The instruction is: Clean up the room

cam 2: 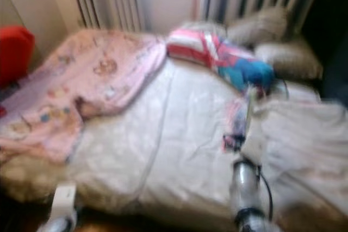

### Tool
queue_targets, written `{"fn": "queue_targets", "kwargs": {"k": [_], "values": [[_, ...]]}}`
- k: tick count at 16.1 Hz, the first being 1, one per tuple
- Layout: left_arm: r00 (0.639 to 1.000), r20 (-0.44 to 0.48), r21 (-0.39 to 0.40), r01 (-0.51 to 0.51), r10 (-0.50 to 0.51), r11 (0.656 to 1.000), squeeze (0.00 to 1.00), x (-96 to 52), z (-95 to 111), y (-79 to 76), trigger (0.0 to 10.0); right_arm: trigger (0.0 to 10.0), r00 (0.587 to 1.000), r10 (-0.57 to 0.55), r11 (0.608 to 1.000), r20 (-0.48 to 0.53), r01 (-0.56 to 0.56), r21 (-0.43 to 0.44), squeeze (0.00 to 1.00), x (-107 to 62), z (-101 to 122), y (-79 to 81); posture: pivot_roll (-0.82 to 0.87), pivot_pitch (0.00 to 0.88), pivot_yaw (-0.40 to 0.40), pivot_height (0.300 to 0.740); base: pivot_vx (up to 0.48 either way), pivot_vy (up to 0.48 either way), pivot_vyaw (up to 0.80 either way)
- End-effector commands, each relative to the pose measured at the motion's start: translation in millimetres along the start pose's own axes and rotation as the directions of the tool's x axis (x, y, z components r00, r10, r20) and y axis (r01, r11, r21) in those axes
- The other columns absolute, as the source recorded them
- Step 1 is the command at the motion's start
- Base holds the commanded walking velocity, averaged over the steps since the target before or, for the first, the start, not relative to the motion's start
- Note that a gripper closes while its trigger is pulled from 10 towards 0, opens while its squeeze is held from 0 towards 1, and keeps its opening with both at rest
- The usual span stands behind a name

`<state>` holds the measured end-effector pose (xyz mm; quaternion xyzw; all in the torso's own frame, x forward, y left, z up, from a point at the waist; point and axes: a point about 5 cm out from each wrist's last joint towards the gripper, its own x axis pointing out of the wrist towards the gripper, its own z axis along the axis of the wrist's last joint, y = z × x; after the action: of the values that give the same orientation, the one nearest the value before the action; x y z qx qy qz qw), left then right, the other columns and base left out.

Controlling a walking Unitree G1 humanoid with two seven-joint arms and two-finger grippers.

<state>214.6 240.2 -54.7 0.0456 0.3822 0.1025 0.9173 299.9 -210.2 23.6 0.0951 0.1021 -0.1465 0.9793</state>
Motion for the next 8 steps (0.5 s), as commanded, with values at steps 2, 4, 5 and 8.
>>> {"fn": "queue_targets", "kwargs": {"k": [2, 4, 5, 8], "values": [[1.0, -0.028, -0.012, 0.002, -0.003, 1.0, 0.0, -2.0, -9.2, -0.3, 10.0, 10.0, 0.998, 0.0, 1.0, 0.06, 0.0, 0.001, 0.0, 5.0, 13.2, 1.4, 0.11, 0.006, -0.03, 0.736, 0.0, 0.0, 0.0], [1.0, -0.025, -0.021, 0.003, -0.003, 1.0, 0.0, -2.3, -9.9, -0.6, 10.0, 10.0, 0.999, 0.002, 1.0, 0.054, -0.002, 0.002, 0.0, 4.8, 12.3, 2.0, 0.11, 0.01, -0.031, 0.736, 0.0, 0.0, 0.0], [1.0, -0.026, -0.026, 0.003, -0.003, 1.0, 0.0, -2.4, -10.2, -0.7, 10.0, 10.0, 0.998, 0.007, 1.0, 0.056, -0.007, 0.002, 0.0, 4.8, 12.4, 2.7, 0.11, 0.011, -0.031, 0.736, 0.0, 0.0, 0.0], [1.0, -0.026, -0.033, 0.006, -0.007, 0.999, 0.0, -2.6, -10.8, -1.3, 10.0, 10.0, 0.998, 0.006, 1.0, 0.06, -0.006, 0.004, 0.0, 4.6, 12.5, 3.2, 0.11, 0.012, -0.031, 0.736, 0.0, 0.0, 0.0]]}}
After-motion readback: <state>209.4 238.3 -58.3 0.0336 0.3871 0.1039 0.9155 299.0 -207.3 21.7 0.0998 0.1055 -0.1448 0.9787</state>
